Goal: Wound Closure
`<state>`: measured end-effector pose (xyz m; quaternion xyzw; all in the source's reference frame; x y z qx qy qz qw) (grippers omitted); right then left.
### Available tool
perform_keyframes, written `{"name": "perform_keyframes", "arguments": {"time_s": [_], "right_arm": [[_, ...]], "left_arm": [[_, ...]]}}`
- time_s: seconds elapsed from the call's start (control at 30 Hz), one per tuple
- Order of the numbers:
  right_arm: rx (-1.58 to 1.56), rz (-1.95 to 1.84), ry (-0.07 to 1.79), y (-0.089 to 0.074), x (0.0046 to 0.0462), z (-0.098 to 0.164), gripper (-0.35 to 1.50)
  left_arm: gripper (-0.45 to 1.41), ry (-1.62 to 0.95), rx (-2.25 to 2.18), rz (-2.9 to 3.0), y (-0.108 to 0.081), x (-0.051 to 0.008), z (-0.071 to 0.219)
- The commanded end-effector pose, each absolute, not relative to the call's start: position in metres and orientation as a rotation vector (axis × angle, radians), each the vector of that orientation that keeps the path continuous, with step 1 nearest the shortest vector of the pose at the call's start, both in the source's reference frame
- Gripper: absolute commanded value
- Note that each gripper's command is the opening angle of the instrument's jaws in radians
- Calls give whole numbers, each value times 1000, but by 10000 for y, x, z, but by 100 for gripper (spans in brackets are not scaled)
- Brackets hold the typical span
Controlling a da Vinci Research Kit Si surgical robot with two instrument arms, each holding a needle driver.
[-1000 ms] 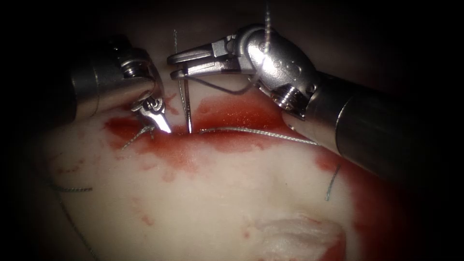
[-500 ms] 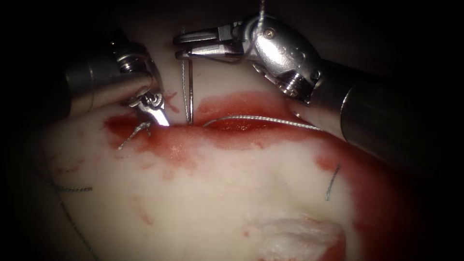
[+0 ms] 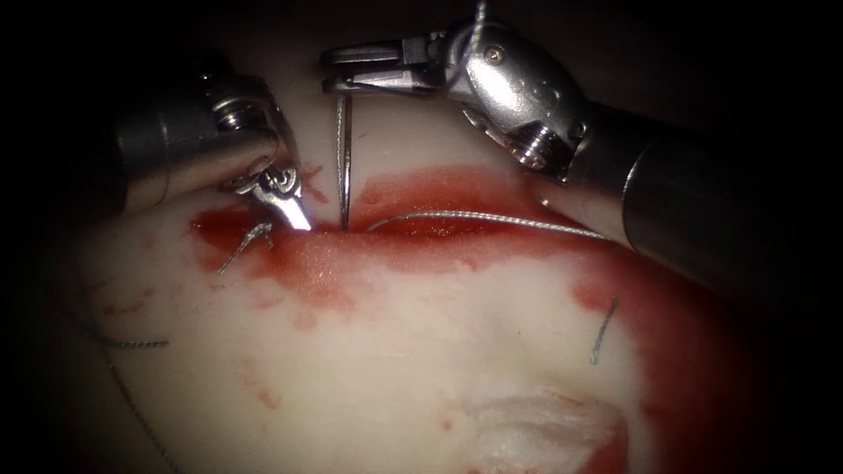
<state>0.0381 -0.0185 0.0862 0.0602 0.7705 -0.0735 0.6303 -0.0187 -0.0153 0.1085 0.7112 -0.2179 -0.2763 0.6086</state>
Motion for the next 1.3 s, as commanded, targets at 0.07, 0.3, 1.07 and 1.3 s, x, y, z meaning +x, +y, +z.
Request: {"name": "perform_keyframes", "arguments": {"time_s": [0.07, 0.3, 1.07, 1.3], "right_arm": [[140, -177, 1771, -173, 385, 860, -35], [152, -184, 1781, -172, 382, 858, -35], [108, -125, 1782, -166, 385, 856, -35], [134, -105, 1791, -170, 388, 857, -35]], "left_arm": [[-45, -508, 1637, -635, -139, -193, 1080], [-45, -509, 1637, -634, -140, -192, 1081], [-45, -510, 1641, -634, -144, -197, 1082], [-45, -509, 1641, -634, -144, -197, 1081]]}}
